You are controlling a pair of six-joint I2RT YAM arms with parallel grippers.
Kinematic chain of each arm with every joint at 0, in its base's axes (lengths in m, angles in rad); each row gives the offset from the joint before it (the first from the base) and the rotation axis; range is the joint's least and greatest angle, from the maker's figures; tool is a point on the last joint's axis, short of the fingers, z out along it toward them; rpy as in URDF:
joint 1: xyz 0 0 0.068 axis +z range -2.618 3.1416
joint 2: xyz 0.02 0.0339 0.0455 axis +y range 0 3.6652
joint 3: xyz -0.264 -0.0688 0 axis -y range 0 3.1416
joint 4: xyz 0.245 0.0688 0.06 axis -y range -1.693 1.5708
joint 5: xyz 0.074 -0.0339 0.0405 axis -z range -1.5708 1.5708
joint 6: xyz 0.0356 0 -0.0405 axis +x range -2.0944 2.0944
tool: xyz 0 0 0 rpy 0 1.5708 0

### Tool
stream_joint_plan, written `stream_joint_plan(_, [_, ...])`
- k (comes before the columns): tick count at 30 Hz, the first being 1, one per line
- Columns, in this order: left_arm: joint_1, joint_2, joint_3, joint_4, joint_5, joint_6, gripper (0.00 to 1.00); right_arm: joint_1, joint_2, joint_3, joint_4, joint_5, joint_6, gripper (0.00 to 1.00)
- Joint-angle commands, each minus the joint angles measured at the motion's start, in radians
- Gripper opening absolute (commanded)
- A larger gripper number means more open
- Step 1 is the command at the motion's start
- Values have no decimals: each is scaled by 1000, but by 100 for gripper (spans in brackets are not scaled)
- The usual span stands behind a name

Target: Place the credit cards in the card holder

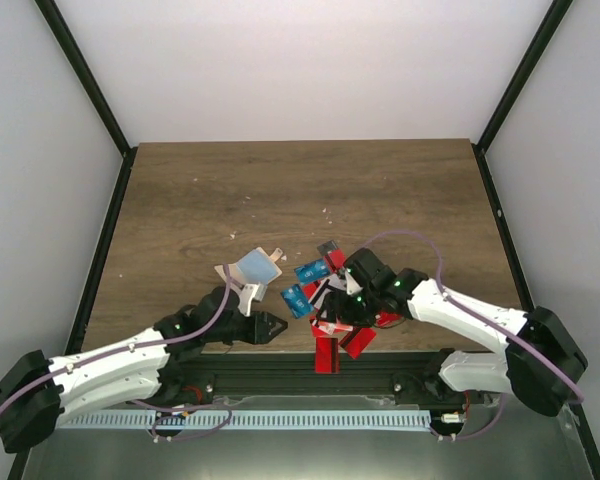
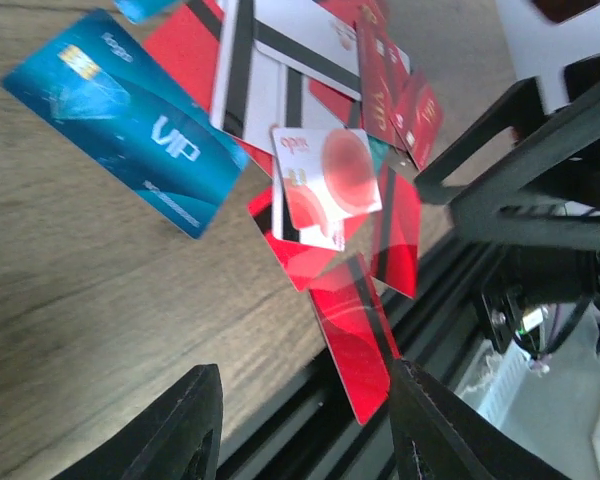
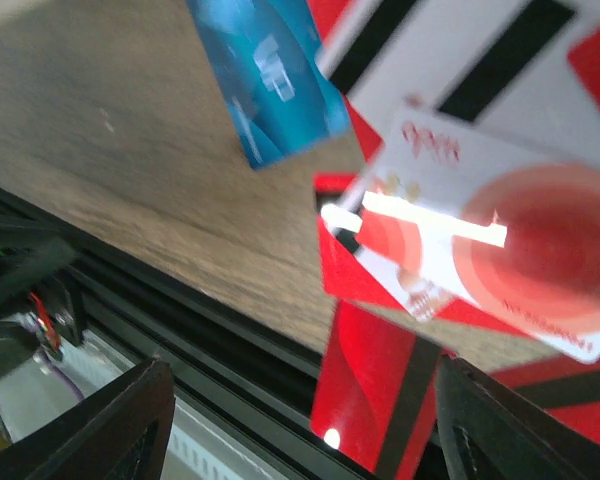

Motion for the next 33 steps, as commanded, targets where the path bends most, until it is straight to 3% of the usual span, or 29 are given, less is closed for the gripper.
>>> stream_joint_plan(1, [-47,16,7,68,21,-5,48,28,-10,-78,-24,-81,30,72])
stream_joint_plan(8, [-131,111,-8,185,71,-19,46,68,-76,-156,-21,-120,64,67])
stream_joint_plan(18, [-253,323,9,317,97,-62,46,91,-114,-217,39,-130,95,50])
stream_joint_plan(33, [-289,575,32,533,73,-189,50,92,-94,-294,125,-148,96,40])
